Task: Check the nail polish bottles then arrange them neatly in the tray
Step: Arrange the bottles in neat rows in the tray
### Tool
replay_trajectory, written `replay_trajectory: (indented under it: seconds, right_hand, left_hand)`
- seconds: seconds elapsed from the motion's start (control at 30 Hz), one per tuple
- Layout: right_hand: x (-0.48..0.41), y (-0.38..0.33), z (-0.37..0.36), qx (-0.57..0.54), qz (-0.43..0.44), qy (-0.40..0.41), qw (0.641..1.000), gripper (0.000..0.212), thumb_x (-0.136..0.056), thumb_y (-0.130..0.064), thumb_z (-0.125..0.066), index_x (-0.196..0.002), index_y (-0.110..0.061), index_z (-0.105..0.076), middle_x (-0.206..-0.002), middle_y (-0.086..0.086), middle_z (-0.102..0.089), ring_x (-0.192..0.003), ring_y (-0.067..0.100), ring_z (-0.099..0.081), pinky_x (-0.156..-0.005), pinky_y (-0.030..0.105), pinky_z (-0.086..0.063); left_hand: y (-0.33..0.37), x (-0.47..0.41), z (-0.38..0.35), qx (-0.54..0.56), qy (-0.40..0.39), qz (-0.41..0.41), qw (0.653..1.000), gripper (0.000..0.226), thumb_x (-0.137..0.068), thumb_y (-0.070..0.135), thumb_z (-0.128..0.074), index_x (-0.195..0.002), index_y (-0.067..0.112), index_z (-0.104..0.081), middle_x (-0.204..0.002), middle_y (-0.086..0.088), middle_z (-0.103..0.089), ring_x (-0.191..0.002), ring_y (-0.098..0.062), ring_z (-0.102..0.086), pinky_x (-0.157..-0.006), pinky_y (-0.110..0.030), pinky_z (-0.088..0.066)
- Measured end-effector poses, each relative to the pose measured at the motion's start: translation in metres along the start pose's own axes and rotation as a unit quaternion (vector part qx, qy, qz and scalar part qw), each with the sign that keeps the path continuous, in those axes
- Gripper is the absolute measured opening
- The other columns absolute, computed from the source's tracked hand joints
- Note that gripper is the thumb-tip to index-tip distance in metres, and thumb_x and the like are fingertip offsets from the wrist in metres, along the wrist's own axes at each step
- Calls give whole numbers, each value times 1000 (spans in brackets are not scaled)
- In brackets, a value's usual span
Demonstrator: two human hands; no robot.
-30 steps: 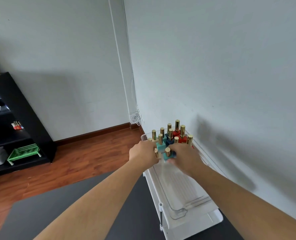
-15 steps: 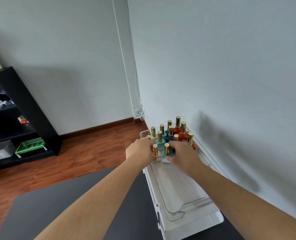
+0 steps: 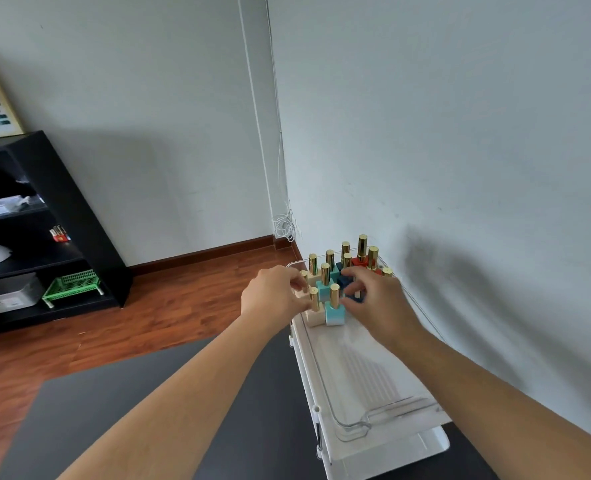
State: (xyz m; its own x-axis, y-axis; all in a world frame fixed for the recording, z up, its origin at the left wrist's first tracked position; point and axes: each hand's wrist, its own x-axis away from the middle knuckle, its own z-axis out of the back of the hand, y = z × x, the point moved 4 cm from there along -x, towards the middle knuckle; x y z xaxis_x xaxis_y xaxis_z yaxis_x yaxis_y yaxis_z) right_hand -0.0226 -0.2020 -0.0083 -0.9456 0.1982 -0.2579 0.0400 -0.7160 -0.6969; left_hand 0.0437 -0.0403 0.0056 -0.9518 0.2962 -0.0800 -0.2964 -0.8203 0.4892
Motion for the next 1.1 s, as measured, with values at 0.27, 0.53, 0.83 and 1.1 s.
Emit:
replay_trajectory:
  seconds: [0.27,0.53,0.83,1.1]
  right_hand:
    - [-46,-8,72,41,35,64,996,9,-80,-21,-67,-89,-21,-68,-79,-2,-70,-62,5,-57,-57,19,-41]
    - [-76,20,59,196,-19,-83,977,26,-80,-29,-66,-105,-22,-63,-107,0,-65,-92,19,-59,-76,33,-49]
    - [-80,30,48,142,-27,-63,987,20,-78,-18,-71,-97,-16,-65,-96,7,-68,-74,21,-64,-69,31,-51]
    - [-83,33,41,133,-13,-45,990,19,-80,-13,-67,-99,-16,-67,-104,7,-70,-91,23,-63,-79,33,-51]
  left_hand:
    - [35,-31,29,47,37,-50,997,20,-71,33,-77,-90,29,-70,-85,16,-68,-82,-4,-63,-72,-31,-55]
    - [69,-63,-3,-76,-39,-62,994,27,-75,36,-74,-99,25,-66,-97,9,-68,-88,-14,-64,-78,-35,-56]
    - [79,-71,-20,-111,-25,-62,992,16,-78,37,-72,-88,26,-67,-92,3,-68,-83,-18,-64,-70,-32,-55]
    - [82,-76,-24,-101,-25,-66,992,12,-81,25,-69,-92,27,-68,-98,3,-70,-89,-20,-64,-75,-34,-55]
